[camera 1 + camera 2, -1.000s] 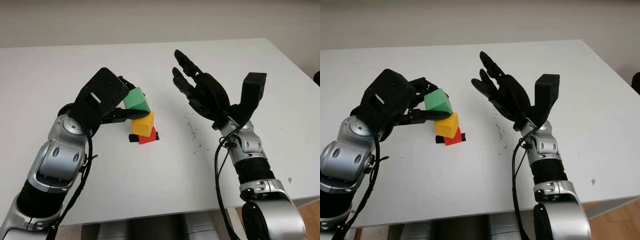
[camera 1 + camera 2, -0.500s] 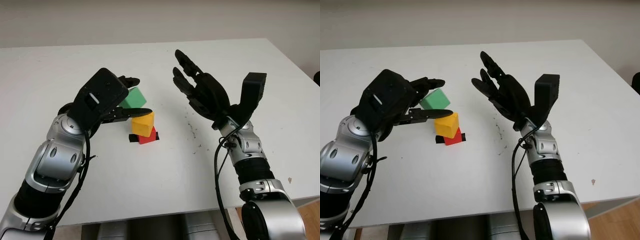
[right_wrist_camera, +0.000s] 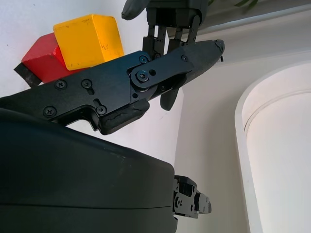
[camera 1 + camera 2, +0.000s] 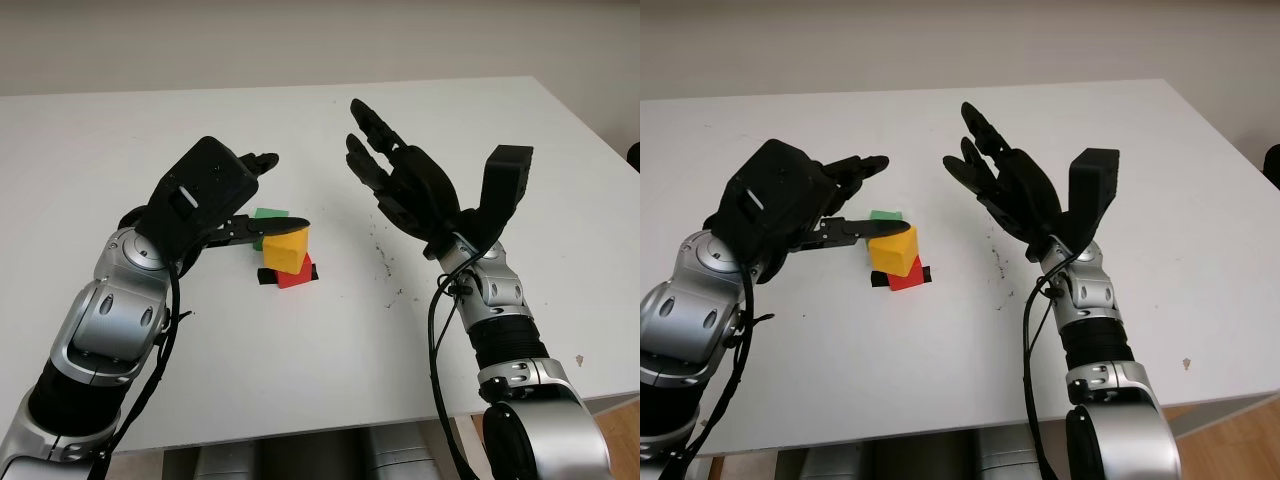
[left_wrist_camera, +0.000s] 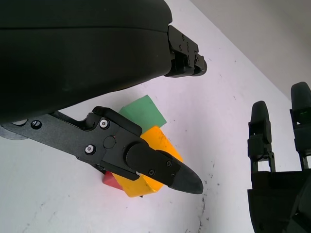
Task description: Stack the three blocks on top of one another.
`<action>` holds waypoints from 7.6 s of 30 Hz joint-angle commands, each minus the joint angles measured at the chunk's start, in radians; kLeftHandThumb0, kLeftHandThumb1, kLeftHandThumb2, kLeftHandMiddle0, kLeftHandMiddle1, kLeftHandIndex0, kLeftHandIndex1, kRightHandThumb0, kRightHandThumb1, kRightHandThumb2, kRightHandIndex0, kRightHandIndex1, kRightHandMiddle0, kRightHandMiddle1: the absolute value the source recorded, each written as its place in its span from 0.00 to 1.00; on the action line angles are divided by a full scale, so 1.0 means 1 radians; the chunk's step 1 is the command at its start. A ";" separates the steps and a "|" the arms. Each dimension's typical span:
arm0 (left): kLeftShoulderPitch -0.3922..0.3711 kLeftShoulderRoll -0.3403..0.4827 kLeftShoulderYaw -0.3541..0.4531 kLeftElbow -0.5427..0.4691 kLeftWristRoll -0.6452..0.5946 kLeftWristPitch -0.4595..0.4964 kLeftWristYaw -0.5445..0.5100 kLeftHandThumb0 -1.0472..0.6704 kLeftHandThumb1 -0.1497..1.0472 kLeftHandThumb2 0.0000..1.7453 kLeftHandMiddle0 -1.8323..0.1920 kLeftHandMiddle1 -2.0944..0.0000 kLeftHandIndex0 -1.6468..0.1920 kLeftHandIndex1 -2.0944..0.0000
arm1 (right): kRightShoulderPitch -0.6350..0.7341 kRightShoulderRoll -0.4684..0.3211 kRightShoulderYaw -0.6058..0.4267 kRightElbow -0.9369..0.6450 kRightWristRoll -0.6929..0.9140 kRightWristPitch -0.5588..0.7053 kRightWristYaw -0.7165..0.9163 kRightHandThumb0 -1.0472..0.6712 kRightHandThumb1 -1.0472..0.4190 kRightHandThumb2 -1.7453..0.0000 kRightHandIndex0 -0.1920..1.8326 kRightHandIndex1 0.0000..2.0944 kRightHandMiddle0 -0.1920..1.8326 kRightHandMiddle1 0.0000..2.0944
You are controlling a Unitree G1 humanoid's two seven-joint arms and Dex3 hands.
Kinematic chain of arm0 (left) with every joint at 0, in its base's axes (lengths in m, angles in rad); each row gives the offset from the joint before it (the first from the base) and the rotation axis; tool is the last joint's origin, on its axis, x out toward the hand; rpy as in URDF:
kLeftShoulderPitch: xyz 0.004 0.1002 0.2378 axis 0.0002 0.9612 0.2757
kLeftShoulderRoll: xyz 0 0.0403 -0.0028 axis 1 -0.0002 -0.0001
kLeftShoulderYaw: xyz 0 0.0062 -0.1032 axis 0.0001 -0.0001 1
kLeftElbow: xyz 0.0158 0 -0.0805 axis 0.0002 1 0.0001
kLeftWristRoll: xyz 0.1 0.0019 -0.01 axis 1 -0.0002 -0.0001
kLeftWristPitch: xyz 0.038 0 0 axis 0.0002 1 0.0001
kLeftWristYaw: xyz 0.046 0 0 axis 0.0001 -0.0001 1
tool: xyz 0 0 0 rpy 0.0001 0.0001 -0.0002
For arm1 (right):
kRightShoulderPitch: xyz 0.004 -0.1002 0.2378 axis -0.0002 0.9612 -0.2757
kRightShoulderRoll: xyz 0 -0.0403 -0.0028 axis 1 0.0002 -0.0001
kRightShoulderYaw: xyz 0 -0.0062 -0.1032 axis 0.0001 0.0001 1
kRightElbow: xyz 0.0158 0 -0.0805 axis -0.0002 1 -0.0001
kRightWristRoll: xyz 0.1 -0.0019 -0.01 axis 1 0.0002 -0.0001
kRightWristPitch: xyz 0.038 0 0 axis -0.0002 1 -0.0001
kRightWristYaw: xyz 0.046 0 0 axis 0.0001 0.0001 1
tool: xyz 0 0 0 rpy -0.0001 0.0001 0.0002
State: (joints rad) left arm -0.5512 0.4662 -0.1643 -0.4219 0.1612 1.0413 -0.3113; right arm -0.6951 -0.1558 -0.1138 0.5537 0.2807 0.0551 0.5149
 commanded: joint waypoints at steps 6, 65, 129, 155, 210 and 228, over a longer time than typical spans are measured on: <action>-0.019 -0.033 0.122 -0.006 0.009 -0.054 0.091 0.25 1.00 0.13 0.91 0.97 0.82 0.97 | -0.001 -0.001 -0.007 0.005 0.000 -0.022 -0.001 0.17 0.06 0.97 0.00 0.00 0.06 0.03; -0.377 0.257 -0.143 0.877 0.416 -1.130 -0.311 0.30 0.81 0.03 0.98 0.98 0.78 0.98 | 0.013 -0.074 -0.041 -0.099 0.002 0.037 -0.020 0.21 0.03 0.97 0.00 0.00 0.05 0.02; -0.262 0.153 -0.257 0.911 0.640 -1.299 0.000 0.25 0.84 0.03 0.88 0.97 0.70 0.97 | 0.041 -0.067 -0.042 -0.156 0.015 0.083 -0.036 0.19 0.04 0.97 0.00 0.00 0.06 0.03; -0.222 0.130 -0.220 0.901 0.541 -1.228 0.009 0.28 0.89 0.04 0.80 0.96 0.51 0.89 | 0.049 -0.066 -0.039 -0.166 0.025 0.098 -0.045 0.21 0.04 0.97 0.00 0.00 0.07 0.03; -0.490 0.325 -0.025 0.761 0.372 -0.959 -0.372 0.38 0.95 0.03 0.80 0.97 0.71 0.33 | 0.049 -0.064 -0.020 -0.163 0.008 0.097 -0.042 0.23 0.03 0.97 0.00 0.00 0.07 0.02; -0.482 0.296 0.009 0.430 0.120 -0.547 -0.598 0.38 0.93 0.03 0.76 0.97 0.66 0.26 | 0.041 -0.055 -0.015 -0.140 -0.002 0.074 -0.034 0.23 0.02 0.97 0.00 0.00 0.07 0.02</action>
State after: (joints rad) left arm -1.0413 0.7602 -0.1498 0.0441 0.2856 0.4747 -0.9008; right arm -0.6426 -0.2087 -0.1302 0.4081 0.2815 0.1443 0.4802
